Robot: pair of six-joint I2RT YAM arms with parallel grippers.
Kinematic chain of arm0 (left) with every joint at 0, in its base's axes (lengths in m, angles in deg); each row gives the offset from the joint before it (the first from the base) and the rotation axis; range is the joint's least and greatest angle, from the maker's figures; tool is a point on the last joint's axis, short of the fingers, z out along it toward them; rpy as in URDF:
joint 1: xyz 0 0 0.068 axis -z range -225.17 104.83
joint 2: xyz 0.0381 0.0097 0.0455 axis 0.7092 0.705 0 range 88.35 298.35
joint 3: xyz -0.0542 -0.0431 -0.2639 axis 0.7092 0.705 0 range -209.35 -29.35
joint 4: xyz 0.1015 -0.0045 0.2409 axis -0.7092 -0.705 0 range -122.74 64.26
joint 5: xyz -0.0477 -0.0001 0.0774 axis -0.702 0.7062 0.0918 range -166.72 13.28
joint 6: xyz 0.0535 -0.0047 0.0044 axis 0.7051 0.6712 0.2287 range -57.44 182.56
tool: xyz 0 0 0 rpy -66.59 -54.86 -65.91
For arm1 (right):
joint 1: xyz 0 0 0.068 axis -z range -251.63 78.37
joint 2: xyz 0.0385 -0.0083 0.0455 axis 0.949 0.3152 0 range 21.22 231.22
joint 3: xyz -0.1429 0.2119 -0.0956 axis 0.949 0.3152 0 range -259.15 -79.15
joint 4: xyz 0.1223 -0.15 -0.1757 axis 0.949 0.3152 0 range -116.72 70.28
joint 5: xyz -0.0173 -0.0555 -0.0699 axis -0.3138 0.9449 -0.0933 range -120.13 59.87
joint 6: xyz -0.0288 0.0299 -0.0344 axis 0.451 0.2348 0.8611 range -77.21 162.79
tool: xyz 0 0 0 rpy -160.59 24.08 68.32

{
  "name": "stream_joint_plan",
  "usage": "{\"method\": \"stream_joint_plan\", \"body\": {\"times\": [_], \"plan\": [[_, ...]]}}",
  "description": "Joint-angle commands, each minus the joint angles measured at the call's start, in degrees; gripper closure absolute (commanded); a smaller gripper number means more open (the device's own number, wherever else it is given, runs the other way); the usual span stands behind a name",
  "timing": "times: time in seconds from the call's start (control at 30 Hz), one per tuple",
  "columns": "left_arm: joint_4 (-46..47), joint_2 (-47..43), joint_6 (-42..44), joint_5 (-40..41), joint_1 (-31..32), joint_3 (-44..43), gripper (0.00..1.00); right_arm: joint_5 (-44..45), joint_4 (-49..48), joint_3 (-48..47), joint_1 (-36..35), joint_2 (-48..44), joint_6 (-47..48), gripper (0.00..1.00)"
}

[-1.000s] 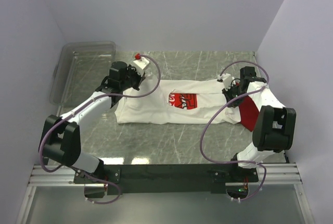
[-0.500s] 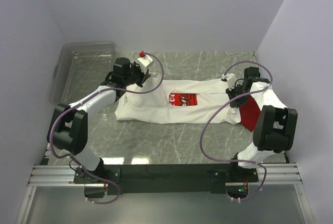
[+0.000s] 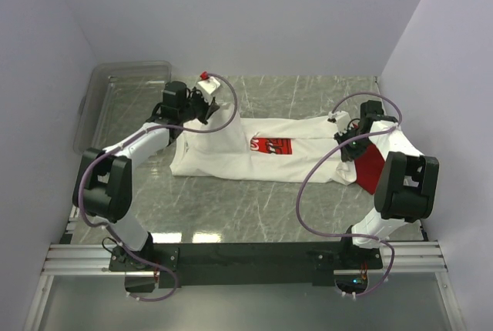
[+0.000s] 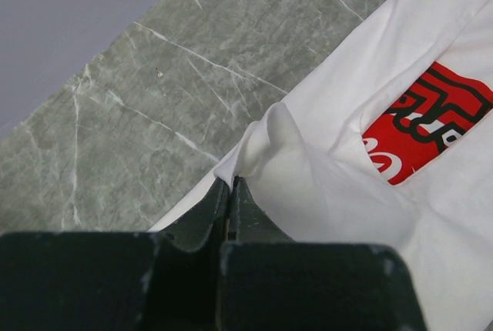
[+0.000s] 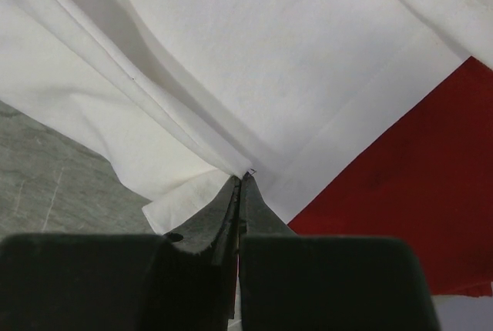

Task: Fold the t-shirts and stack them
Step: Fold the tshirt

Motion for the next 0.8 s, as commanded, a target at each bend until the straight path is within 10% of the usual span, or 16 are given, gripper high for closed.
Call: {"method": "stream_joint_plan", "body": {"times": [0.0, 0.2, 0.43, 0.77], "plan": [[-1.3, 3.2, 1.2, -1.8, 0.0, -5.0, 0.99, 1.0, -0.1, 0.4, 0.5, -0.3, -0.8, 1.0], [-10.4, 11.8, -0.6, 5.6, 0.0, -14.4, 0.96, 1.2, -0.3, 1.0, 0.5, -0.8, -1.0, 1.0], [-13.5, 7.7, -7.2, 17.5, 0.1, -16.8, 0.14, 0.6, -0.3, 0.4, 0.5, -0.2, -1.7, 1.0], [-32.2, -14.2, -31.8, 20.5, 0.3, -5.1, 0.19, -0.8, -0.7, -0.3, 0.5, 0.4, -2.6, 1.0]]}}
